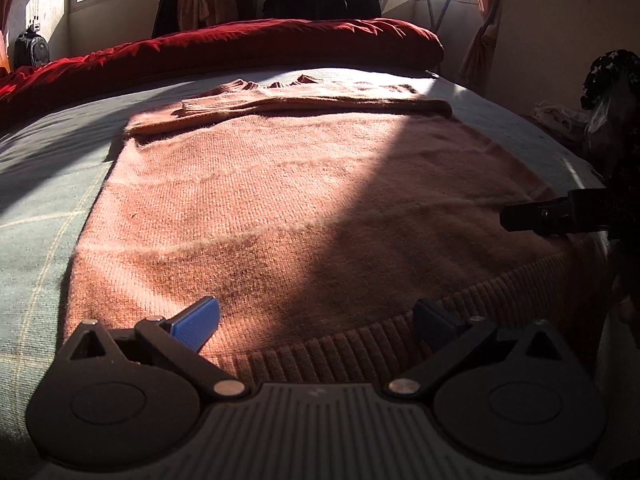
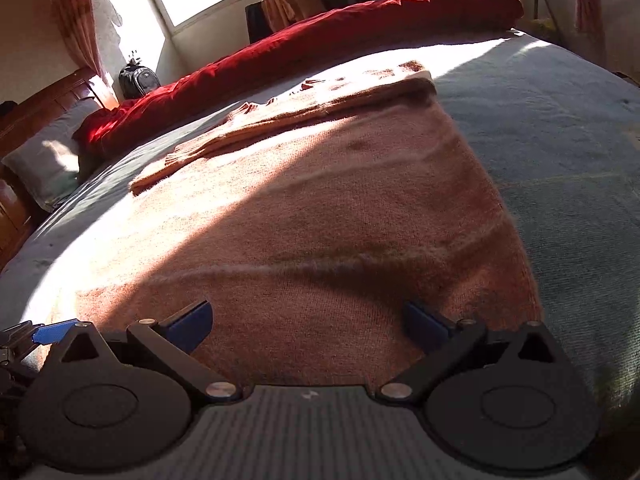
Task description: Fold clothes
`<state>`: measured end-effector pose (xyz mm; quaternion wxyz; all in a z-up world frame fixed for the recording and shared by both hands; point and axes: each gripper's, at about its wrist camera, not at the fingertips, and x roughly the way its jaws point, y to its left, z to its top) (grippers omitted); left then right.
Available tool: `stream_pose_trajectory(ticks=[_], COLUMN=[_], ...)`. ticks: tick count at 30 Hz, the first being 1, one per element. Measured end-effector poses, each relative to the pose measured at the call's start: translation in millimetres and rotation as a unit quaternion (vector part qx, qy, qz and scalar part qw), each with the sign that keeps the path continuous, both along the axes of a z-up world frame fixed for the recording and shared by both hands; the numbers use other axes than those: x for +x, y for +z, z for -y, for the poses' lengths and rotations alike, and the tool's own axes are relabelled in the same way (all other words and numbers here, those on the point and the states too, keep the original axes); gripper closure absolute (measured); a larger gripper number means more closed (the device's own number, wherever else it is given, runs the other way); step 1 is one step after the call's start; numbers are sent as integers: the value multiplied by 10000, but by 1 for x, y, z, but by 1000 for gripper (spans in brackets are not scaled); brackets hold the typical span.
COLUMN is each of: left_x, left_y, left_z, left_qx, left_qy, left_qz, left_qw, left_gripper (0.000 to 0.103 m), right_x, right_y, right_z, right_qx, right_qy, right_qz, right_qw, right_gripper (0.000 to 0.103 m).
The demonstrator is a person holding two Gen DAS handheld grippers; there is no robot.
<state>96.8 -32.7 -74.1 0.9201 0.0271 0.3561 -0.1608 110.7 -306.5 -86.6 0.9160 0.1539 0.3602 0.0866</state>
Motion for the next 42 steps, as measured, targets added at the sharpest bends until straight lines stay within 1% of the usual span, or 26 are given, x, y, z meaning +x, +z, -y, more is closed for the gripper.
stream_pose_trajectory(ticks=[3, 7, 9, 11, 13, 16, 19, 21, 26, 30, 32, 34, 37, 42], left_x=[-3, -4, -3, -1, 1, 6, 7, 1, -11, -8, 5, 19, 33, 21], left_y=[-1, 3, 9, 16, 18, 13, 1, -2, 2, 15, 22, 22, 15, 8], left_z=[-3, 0, 2, 5, 13, 26, 33, 32, 13, -5, -18, -31, -50, -73], left_qx=[-1, 113, 45, -71, -47, 104, 223, 251, 139, -5, -132, -268, -439, -664], left_qy=[15, 28, 55, -52, -189, -381, -446, -489, -526, -282, -1, 301, 755, 879], left_qz=[17, 52, 72, 183, 222, 196, 12, 47, -7, 124, 220, 178, -93, -120], left_qw=[10000, 9999, 9999, 9998, 9996, 9990, 9988, 9985, 9985, 9995, 9997, 9990, 9961, 9938], left_gripper=[1, 1, 1, 1, 1, 1, 1, 1, 1, 1, 1, 1, 1, 1], right_x=[-3, -5, -5, -5, -5, -6, -7, -7, -8, -10, -11, -11, -11, -12], right_y=[-2, -3, -3, -4, -4, -4, -4, -4, -6, -8, -9, -10, -10, -11], right_z=[-3, -4, -3, -3, -3, -5, -6, -6, -6, -11, -16, -20, -20, -16], right_qx=[-97, -144, -138, -119, -119, -202, -253, -242, -250, -459, -626, -782, -818, -737], right_qy=[30, 28, 27, 10, -11, 23, 48, 55, 60, 108, 132, 146, 152, 182], right_qz=[81, 164, 182, 196, 203, 221, 239, 248, 296, 376, 404, 419, 420, 450], right_qw=[9999, 9998, 9997, 9997, 9997, 9996, 9994, 9994, 9992, 9982, 9971, 9959, 9957, 9961], right_gripper=[0, 0, 0, 0, 0, 0, 0, 0, 0, 0, 0, 0, 0, 0])
